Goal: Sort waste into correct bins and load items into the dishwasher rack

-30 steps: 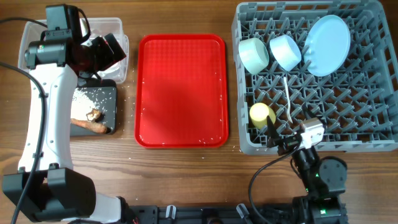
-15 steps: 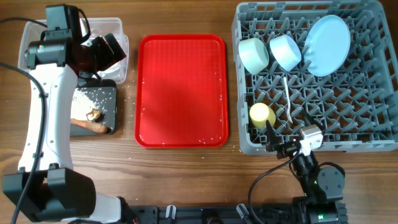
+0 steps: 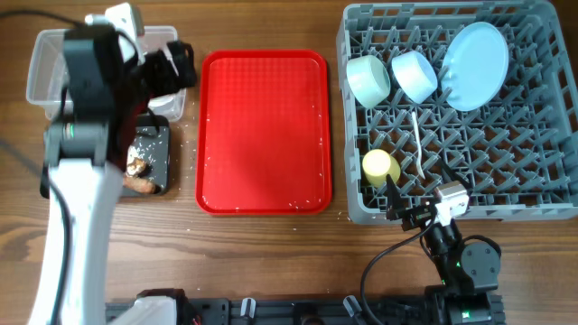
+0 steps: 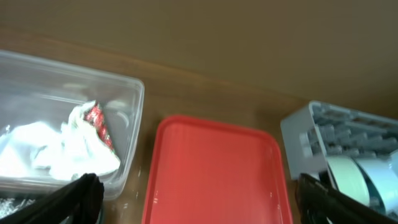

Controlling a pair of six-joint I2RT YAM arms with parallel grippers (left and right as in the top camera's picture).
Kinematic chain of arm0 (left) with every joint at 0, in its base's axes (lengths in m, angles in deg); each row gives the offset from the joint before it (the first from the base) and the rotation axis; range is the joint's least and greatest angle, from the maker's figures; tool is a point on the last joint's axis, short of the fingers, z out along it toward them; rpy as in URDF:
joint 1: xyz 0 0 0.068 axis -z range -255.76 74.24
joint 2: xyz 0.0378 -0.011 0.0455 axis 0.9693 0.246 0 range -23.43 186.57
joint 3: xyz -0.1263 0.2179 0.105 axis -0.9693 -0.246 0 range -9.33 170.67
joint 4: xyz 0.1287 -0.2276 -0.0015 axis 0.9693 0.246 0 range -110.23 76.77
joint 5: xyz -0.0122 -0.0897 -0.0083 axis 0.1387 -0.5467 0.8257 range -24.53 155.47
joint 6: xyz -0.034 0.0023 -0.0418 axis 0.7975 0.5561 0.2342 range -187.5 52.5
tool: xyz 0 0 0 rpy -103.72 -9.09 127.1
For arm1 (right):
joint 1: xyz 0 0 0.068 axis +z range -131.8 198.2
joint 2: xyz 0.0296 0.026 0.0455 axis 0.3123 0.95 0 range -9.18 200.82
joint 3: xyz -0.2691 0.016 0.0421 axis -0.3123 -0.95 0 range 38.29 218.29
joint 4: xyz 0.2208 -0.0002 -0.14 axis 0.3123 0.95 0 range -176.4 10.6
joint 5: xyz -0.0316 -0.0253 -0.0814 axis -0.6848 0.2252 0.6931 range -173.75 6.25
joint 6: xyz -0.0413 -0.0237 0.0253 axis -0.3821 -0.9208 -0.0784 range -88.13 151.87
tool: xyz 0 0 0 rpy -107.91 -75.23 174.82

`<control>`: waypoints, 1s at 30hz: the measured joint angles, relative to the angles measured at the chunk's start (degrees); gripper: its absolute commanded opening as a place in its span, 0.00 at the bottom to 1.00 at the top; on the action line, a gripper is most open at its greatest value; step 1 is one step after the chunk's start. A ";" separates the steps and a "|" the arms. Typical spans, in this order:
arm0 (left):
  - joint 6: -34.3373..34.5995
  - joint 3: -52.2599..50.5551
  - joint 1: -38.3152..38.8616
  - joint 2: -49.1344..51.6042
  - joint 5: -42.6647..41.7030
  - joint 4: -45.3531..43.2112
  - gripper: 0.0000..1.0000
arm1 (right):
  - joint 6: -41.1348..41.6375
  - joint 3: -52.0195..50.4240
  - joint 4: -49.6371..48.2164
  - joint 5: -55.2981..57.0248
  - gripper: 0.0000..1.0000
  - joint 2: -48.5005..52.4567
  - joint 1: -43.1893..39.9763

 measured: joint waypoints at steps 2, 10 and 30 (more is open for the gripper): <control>-0.81 -11.47 -0.48 -9.01 0.02 -10.34 1.00 | 0.00 0.00 0.00 0.00 1.00 0.00 0.00; -1.38 -53.64 -4.94 -48.00 0.00 -25.66 1.00 | 0.00 0.00 0.00 0.00 1.00 0.11 0.00; -1.75 -69.02 -6.10 -72.76 1.75 -33.77 1.00 | 0.00 0.00 0.02 0.00 1.00 0.09 0.00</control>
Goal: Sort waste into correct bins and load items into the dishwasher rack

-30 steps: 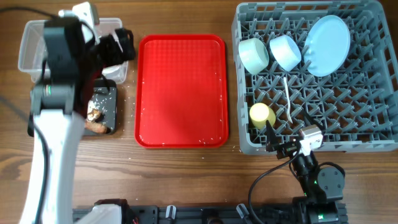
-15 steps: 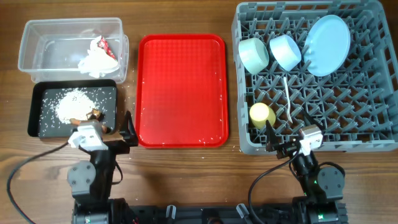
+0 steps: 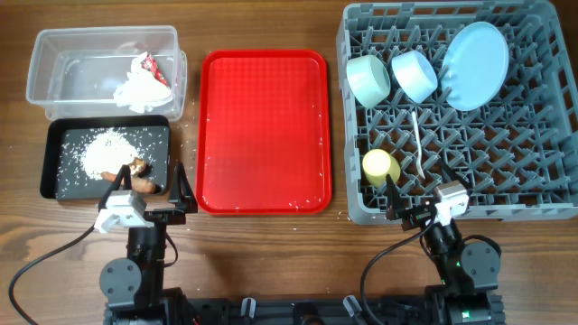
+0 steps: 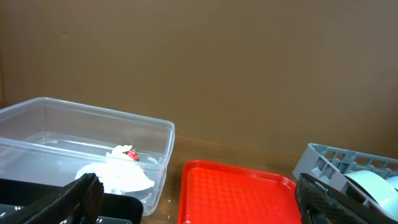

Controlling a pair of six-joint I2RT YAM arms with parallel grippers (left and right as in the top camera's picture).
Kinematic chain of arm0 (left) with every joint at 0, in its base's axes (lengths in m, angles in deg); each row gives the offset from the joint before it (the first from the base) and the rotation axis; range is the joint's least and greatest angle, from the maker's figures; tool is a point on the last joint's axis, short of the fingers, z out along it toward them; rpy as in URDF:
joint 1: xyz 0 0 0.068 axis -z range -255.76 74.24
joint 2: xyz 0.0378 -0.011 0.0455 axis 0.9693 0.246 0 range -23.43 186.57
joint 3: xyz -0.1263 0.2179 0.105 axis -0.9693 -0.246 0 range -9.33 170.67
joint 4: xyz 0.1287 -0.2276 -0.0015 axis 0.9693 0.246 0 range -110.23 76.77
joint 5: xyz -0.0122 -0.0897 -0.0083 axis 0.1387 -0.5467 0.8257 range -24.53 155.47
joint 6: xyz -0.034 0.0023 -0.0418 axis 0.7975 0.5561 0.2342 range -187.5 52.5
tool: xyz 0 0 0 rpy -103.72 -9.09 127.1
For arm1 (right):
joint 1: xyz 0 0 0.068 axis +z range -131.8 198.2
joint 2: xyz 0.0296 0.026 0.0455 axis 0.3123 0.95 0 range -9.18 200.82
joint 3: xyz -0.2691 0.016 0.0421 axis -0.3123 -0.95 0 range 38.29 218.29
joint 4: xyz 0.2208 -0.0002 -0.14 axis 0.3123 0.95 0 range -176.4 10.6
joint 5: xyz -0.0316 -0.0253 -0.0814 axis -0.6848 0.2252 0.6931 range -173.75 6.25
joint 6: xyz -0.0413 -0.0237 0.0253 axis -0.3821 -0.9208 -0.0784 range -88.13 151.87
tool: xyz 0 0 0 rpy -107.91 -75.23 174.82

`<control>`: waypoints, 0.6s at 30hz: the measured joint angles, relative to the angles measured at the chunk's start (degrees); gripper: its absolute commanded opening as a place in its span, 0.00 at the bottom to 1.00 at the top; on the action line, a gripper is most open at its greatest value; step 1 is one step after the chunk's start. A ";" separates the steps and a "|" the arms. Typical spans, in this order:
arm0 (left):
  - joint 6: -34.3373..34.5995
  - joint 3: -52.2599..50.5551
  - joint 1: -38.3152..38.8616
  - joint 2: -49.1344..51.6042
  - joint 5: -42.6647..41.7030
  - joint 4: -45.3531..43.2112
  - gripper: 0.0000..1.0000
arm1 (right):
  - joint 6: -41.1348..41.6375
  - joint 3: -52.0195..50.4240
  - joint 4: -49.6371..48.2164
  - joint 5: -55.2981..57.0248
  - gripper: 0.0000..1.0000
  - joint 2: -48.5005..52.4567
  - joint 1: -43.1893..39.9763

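The clear plastic bin (image 3: 54, 63) at the back left holds crumpled white paper with a red scrap (image 3: 141, 83); the left wrist view shows the bin (image 4: 93, 134) and that paper (image 4: 119, 173) too. In front of it the black tray (image 3: 54, 176) carries rice and brown food scraps (image 3: 135, 179). The red tray (image 3: 264, 131) lies bare in the middle. The grey dishwasher rack (image 3: 461, 117) holds two pale cups, a blue plate (image 3: 476, 63), a yellow cup (image 3: 379, 165) and a utensil. My left gripper (image 3: 147, 187) is open near the table's front edge, holding nothing. My right gripper (image 3: 420, 200) is open at the rack's front wall.
Rice grains are scattered on the wooden table (image 3: 262, 244) around the red tray's edges. Both arm bases sit at the front edge.
My left arm was stretched over the clear bin and black tray; now it is folded back at the front edge, open and empty. The bin and tray contents are uncovered. The right arm has not moved.
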 measured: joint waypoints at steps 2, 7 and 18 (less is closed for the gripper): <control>0.00 -1.09 0.00 -0.02 0.00 -0.33 1.00 | 0.00 0.00 0.00 0.00 1.00 0.00 0.00; 0.00 -4.76 0.02 0.00 0.00 0.59 1.00 | 0.00 0.00 0.00 0.00 1.00 0.00 0.00; 0.00 -4.72 0.76 -0.02 0.39 5.38 1.00 | 0.00 0.00 0.00 0.00 1.00 0.00 0.00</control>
